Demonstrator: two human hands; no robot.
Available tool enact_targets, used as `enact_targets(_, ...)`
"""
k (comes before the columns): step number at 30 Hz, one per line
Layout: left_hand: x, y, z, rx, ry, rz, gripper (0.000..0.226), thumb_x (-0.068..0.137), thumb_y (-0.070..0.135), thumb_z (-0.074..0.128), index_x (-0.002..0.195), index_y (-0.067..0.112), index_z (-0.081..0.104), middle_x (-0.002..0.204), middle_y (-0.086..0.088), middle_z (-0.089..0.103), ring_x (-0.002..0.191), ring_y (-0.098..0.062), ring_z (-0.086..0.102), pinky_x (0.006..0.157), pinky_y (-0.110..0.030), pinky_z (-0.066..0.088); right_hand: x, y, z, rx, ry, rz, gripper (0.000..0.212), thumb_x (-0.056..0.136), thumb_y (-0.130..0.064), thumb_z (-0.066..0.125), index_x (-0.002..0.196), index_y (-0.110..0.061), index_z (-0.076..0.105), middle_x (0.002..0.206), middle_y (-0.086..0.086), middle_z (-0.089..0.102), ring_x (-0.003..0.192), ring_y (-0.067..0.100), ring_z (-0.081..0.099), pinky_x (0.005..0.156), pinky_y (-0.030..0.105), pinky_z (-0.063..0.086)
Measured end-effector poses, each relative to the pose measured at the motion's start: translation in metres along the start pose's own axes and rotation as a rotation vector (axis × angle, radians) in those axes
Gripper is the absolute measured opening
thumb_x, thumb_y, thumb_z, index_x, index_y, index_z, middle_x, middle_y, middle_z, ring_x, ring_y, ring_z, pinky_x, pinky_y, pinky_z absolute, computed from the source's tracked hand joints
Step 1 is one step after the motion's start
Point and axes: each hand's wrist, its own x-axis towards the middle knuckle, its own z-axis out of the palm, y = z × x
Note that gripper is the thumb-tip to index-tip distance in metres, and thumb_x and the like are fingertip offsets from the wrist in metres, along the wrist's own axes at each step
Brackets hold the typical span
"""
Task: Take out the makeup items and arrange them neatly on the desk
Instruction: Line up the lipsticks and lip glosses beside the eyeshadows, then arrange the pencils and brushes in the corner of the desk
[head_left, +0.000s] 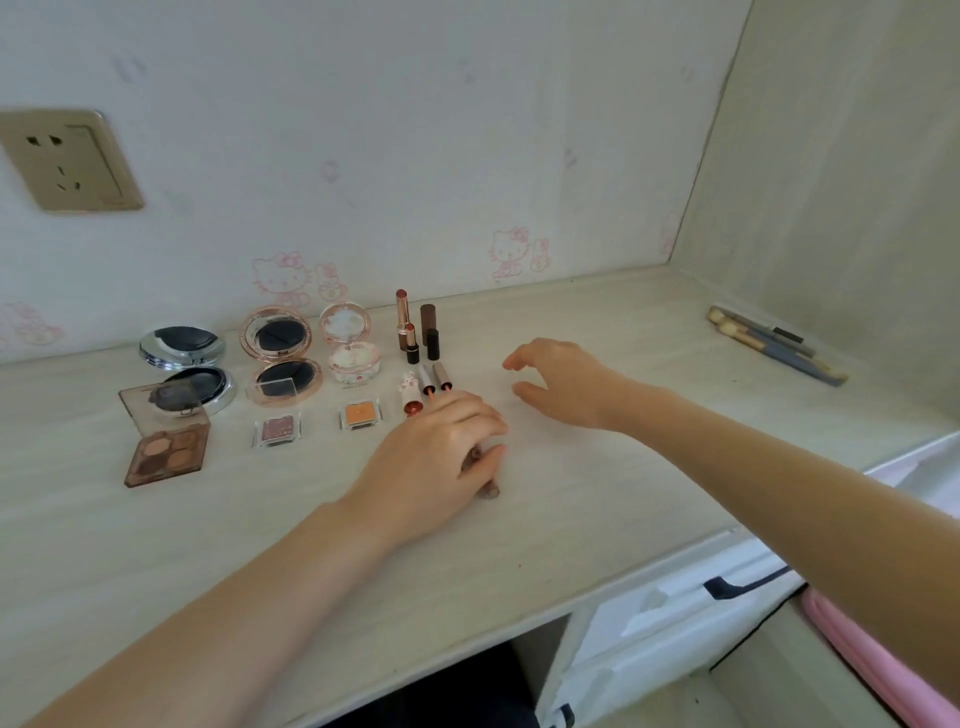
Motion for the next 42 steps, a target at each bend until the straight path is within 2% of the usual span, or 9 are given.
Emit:
enact_targets(2,0.009,0.001,0.000,0.002,-0.018,-0.014,0.022,0.091,0.024,0.057,0.109,0.018,0.069,0.112,0.010,0.064,0.116,-0.007,0.048,0.093,-0.031,0.046,-0.016,0.008,-0.003,-0.025,0.004,0.011,0.038,0.095,-0.025,0.051,0.132,-0.015,0.051,0.133,0.005,0.053,0.124,0.022,0.048,0.105,0.031,0.036)
enact_targets(5,0.029,0.003,0.004,0.028,-0.066,-0.038,0.024,0.092,0.024,0.053,0.112,0.020,0.066,0.113,0.012,0.062,0.117,-0.004,0.045,0.092,-0.032,0.046,-0.040,0.024,-0.007,-0.045,0.011,0.050,0.038,0.095,-0.024,0.050,0.132,-0.014,0.051,0.132,0.007,0.053,0.123,0.024,0.049,0.105,0.034,0.037)
enact_targets(10,0.069,0.013,0.020,0.057,-0.143,-0.044,0.027,0.094,0.027,0.049,0.116,0.023,0.064,0.118,0.009,0.062,0.120,-0.006,0.044,0.095,-0.034,0.044,-0.078,0.061,-0.020,-0.065,0.026,0.141,0.036,0.097,-0.024,0.046,0.132,-0.014,0.050,0.130,0.006,0.052,0.119,0.024,0.050,0.100,0.032,0.040)
enact_targets(14,0.101,0.027,0.040,0.077,-0.190,-0.035,0.028,0.094,0.029,0.049,0.118,0.025,0.063,0.122,0.008,0.061,0.122,-0.009,0.045,0.094,-0.036,0.045,-0.104,0.091,-0.032,-0.073,0.047,0.221,0.036,0.098,-0.023,0.045,0.132,-0.015,0.050,0.130,0.005,0.051,0.118,0.024,0.051,0.099,0.036,0.042)
enact_targets(21,0.164,0.070,0.093,0.046,-0.248,0.052,0.029,0.095,0.024,0.047,0.119,0.023,0.063,0.122,0.002,0.063,0.117,-0.019,0.050,0.095,-0.037,0.045,-0.132,0.156,-0.054,-0.120,0.089,0.338,0.036,0.097,-0.023,0.047,0.132,-0.013,0.050,0.130,0.006,0.052,0.119,0.025,0.049,0.101,0.035,0.041)
enact_targets(28,0.221,0.099,0.137,0.052,-0.303,0.099,0.032,0.096,0.024,0.043,0.123,0.022,0.060,0.124,-0.002,0.061,0.117,-0.022,0.050,0.094,-0.038,0.045,-0.135,0.209,-0.078,-0.179,0.124,0.412,0.036,0.095,-0.026,0.048,0.128,-0.017,0.055,0.132,0.006,0.052,0.118,0.026,0.052,0.101,0.036,0.043)
enact_targets(33,0.255,0.103,0.158,0.070,-0.331,0.112,0.033,0.097,0.024,0.041,0.124,0.021,0.059,0.123,-0.004,0.060,0.117,-0.024,0.050,0.094,-0.040,0.045,-0.119,0.240,-0.094,-0.219,0.119,0.461,0.025,0.093,-0.021,0.047,0.111,-0.009,0.060,0.111,0.013,0.057,0.099,0.032,0.056,0.087,0.042,0.048)
enact_targets(38,0.295,0.102,0.174,0.076,-0.291,0.134,0.030,0.098,0.024,0.039,0.113,0.017,0.064,0.112,-0.007,0.062,0.106,-0.027,0.054,0.086,-0.041,0.048,-0.097,0.273,-0.106,-0.246,0.148,0.523,0.029,0.095,-0.022,0.049,0.119,-0.009,0.059,0.116,0.014,0.060,0.103,0.033,0.056,0.087,0.036,0.046)
enact_targets(42,0.327,0.106,0.186,0.065,-0.277,0.156,0.031,0.101,0.023,0.039,0.120,0.014,0.061,0.116,-0.009,0.060,0.110,-0.026,0.051,0.089,-0.043,0.046,-0.081,0.295,-0.108,-0.256,0.183,0.566,0.033,0.095,-0.022,0.050,0.126,-0.011,0.056,0.123,0.013,0.059,0.111,0.031,0.054,0.085,0.030,0.042)
